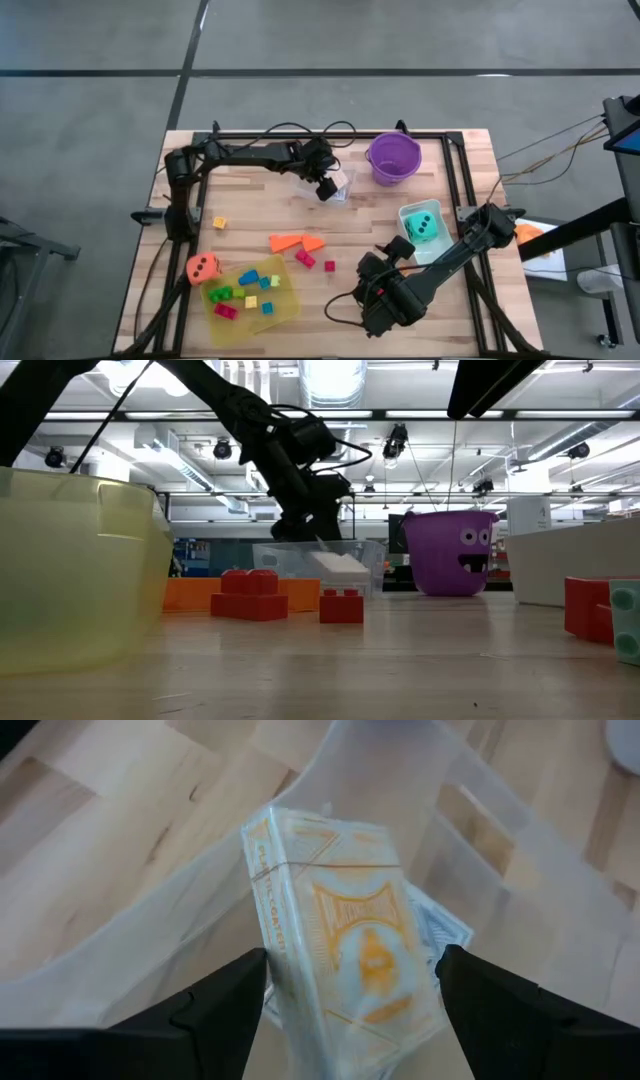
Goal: Pick & Place Toys
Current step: Put the orange deck of cards into the transparent bin, then put the orange dice into the white bin
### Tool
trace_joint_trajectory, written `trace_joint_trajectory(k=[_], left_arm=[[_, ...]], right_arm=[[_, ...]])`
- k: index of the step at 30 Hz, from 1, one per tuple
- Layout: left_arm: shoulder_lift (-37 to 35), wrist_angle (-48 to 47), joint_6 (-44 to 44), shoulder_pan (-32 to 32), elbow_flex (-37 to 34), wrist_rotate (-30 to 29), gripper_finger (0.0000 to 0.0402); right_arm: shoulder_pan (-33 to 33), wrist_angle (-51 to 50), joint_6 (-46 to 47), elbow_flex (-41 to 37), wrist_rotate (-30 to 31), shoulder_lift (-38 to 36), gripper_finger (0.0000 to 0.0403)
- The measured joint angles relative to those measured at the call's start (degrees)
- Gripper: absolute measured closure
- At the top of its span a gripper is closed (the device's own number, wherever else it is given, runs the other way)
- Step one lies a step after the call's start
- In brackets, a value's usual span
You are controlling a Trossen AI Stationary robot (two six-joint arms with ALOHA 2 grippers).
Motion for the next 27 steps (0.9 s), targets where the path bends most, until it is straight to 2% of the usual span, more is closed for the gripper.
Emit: trace_joint_trajectory(k=[13, 16, 19, 27], left_arm=[[-0.6, -2.7, 2.9, 0.0, 0.4, -0.4, 0.0112], [-1.4, -2.6, 4.5, 0.0, 0.4, -0.5, 0.0122], [-2.7, -3.0, 5.2, 0.0, 0.4, -0.6, 0.0153], [-8.6, -10.0, 4.7, -0.4, 0.3, -0.5, 0.0285]], right_arm=[[0.0, 0.1, -0.5, 0.0, 0.0, 0.0, 0.0119], [0.0, 0.1, -0.5, 0.0, 0.0, 0.0, 0.0119], [0.0, 0.1, -0.5, 0.0, 0.0, 0.0, 0.0119], [0.0, 0.1, -0.4, 0.0, 0.0, 0.0, 0.0119]])
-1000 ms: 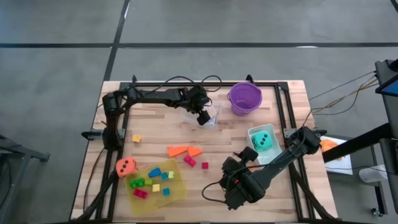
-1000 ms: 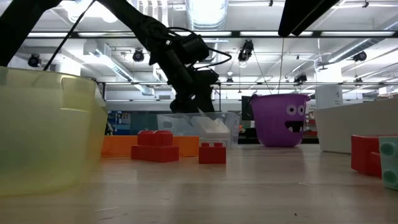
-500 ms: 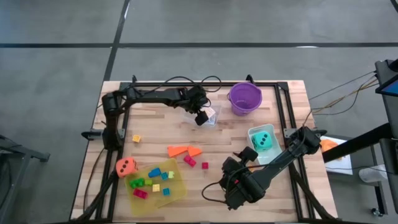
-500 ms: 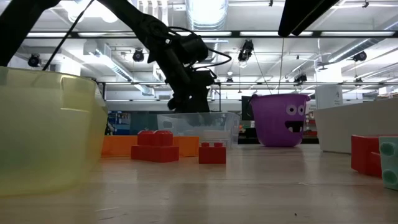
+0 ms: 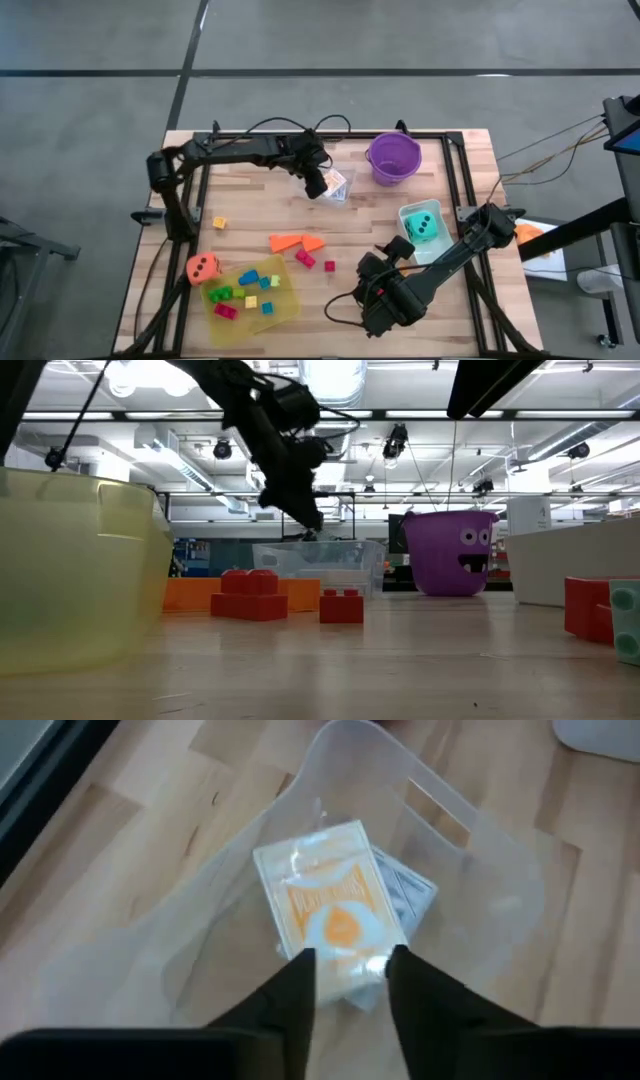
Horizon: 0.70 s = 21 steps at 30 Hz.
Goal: Pick & Place Toys
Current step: Put the orange dice into the white bin
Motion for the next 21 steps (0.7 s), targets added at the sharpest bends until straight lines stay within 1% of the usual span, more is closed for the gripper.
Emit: trace_joint_trajectory(k=[5, 8, 10, 16, 21], left_arm=[[-5.5, -6.2, -2.2, -3.1, -2.6, 0.0, 0.0329], [-10.1, -7.4, -5.7, -6.1, -6.3, -0.5, 0.0345], [-13.8, -7.4, -7.4, -8.6, -9.5, -2.0, 0.0353], [-26.5, -6.4, -15.4, -17.4, -20.9, -7.3, 0.0358], [-35.4, -1.2, -21.9, -26.2, -29.6, -11.8, 0.0358]], right_arm=[[0.0, 0.2, 0.2, 0.0, 0.0, 0.0, 0.0119], [0.0, 0.7, 0.2, 0.0, 0.0, 0.0, 0.0119], [0.0, 1.1, 0.2, -0.1, 0.0, 0.0, 0.0119], [-0.3, 1.2, -1.8, -0.2, 0.0, 0.0, 0.0119], [-1.5, 1.3, -4.0, 0.3, 0.0, 0.0, 0.0119]])
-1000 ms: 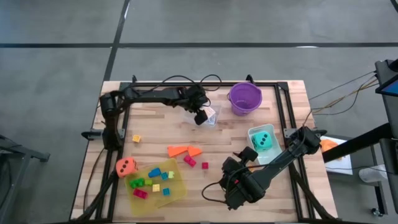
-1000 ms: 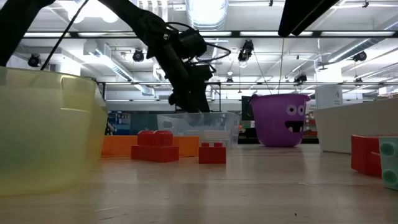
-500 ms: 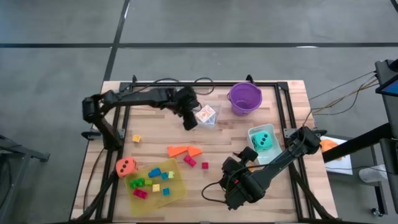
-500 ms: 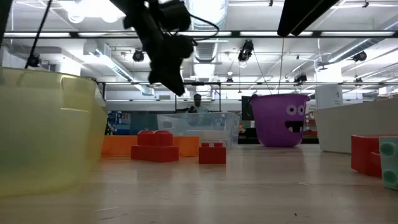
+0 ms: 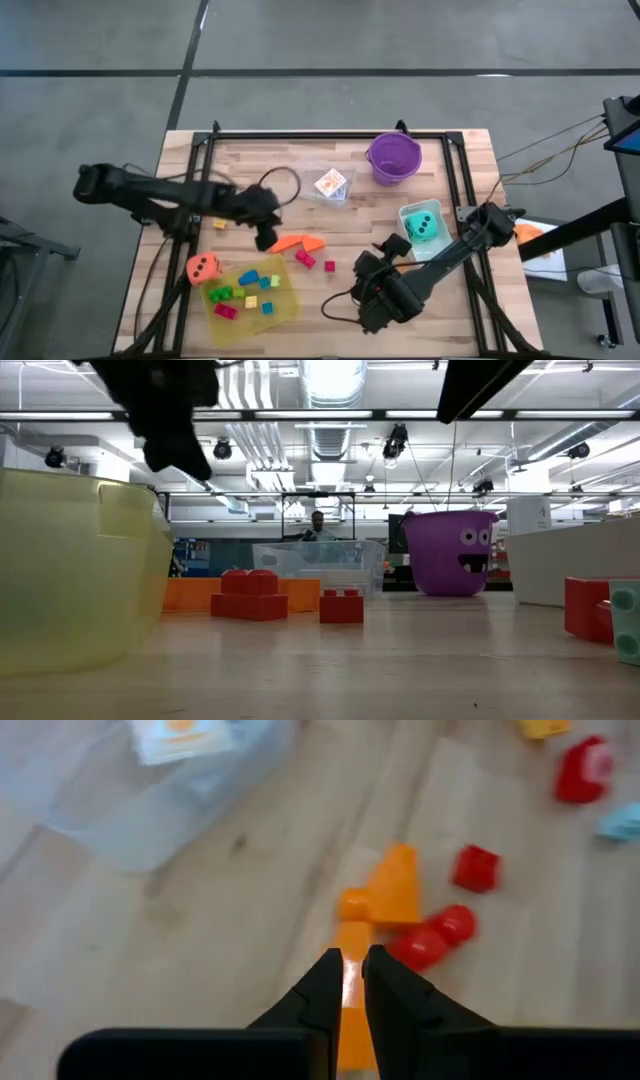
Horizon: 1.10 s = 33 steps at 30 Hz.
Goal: Pick & Place Toys
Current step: Put the orange dice into the white bin
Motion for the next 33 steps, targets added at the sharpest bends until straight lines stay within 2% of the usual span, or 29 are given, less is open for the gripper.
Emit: trace_joint_trajectory(k=[5, 13, 18, 22, 28, 33], left_arm=[[-3.6, 2.7, -2.7, -5.1, -3.6, -1.6, 0.0336], [-3.8, 2.6, -2.8, -10.0, -3.8, -1.4, 0.0245], [-3.8, -0.1, -2.8, -12.3, -3.8, 6.5, 0.0204], [-3.8, -8.4, -6.9, -13.1, -2.4, 8.4, 0.0195], [-3.8, -22.1, -21.3, -13.2, 0.4, 8.9, 0.0194], [-3.8, -25.5, -28.8, -13.4, 1.1, 9.4, 0.0194]], right_arm=[[-1.0, 0.3, -2.5, 0.0, 0.0, 0.0, 0.0119], [-3.3, 2.3, -4.0, -0.2, 0.2, -0.1, 0.0119], [-4.0, 5.2, -9.1, -0.2, 0.2, -0.1, 0.0119], [-4.4, 5.3, -9.8, -0.2, 0.3, -0.1, 0.0119], [-4.6, 5.9, -7.2, -0.8, 3.9, 0.2, 0.0119], [-4.6, 6.1, -8.0, -1.3, 7.1, 0.2, 0.0119]])
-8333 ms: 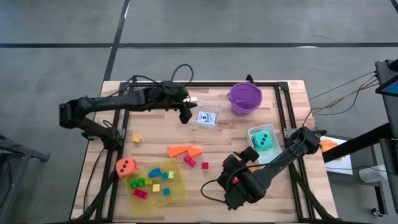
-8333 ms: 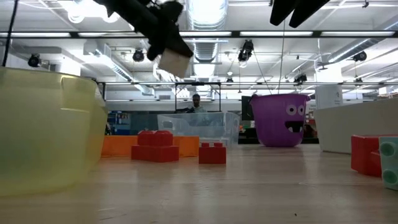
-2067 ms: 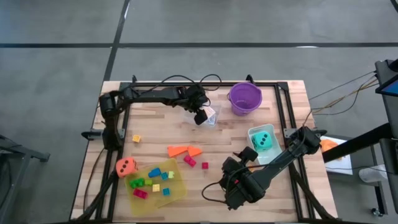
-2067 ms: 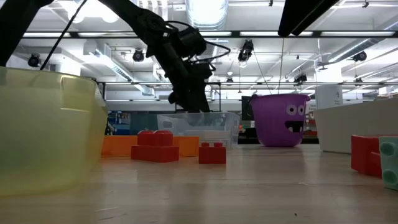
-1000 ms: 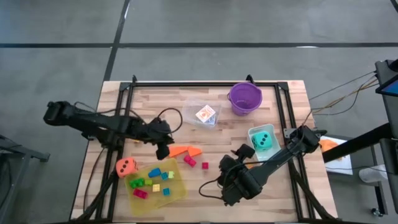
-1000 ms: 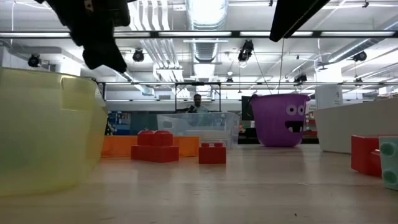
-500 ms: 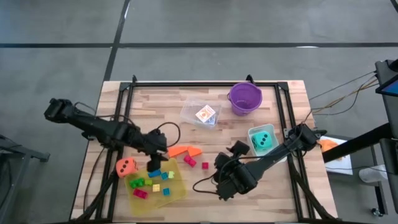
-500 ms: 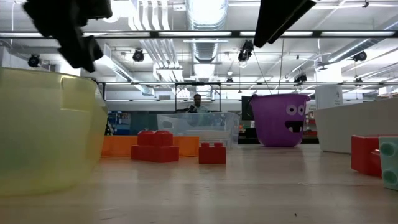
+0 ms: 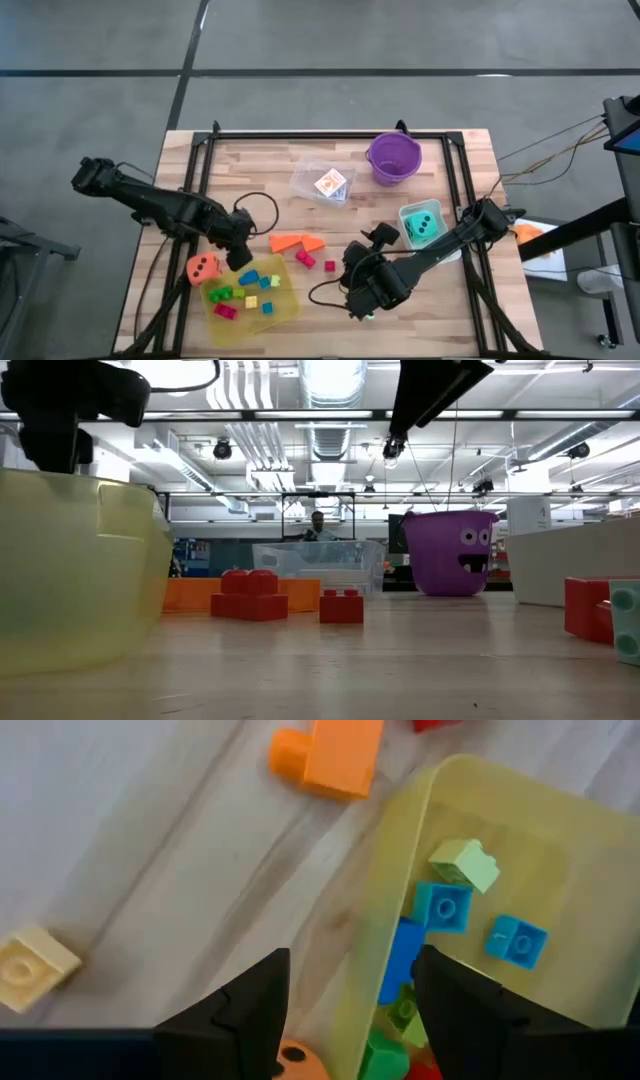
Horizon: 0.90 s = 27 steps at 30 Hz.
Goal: Pick & Place Toys
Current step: Put the orange dice into the white bin
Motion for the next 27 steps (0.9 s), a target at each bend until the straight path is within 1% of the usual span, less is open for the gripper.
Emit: trace_joint_trajectory(k=[3, 13, 20, 23, 27], left_arm=[[0.0, -0.1, -2.4, -1.3, 0.0, 1.1, 0.0194], [0.0, -0.3, -6.7, -9.0, 0.0, 1.2, 0.0194], [0.1, -0.3, -7.0, -13.7, 0.0, 1.2, 0.0193], [0.1, -0.4, -6.6, -14.7, 0.0, 1.2, 0.0183], [0.1, -1.6, -6.4, -15.6, 0.0, 1.2, 0.0146]], right_arm=[[0.0, -0.3, -2.1, 0.0, 0.0, 0.0, 0.0119], [0.1, 0.0, -10.0, -0.1, 0.6, 0.0, 0.0119], [0.1, 0.5, -10.3, -0.1, 0.6, 0.0, 0.0119], [0.1, 0.8, -10.3, -0.1, 0.5, 0.1, 0.0119], [0.1, 1.7, -10.3, -0.1, 0.5, 0.1, 0.0119]])
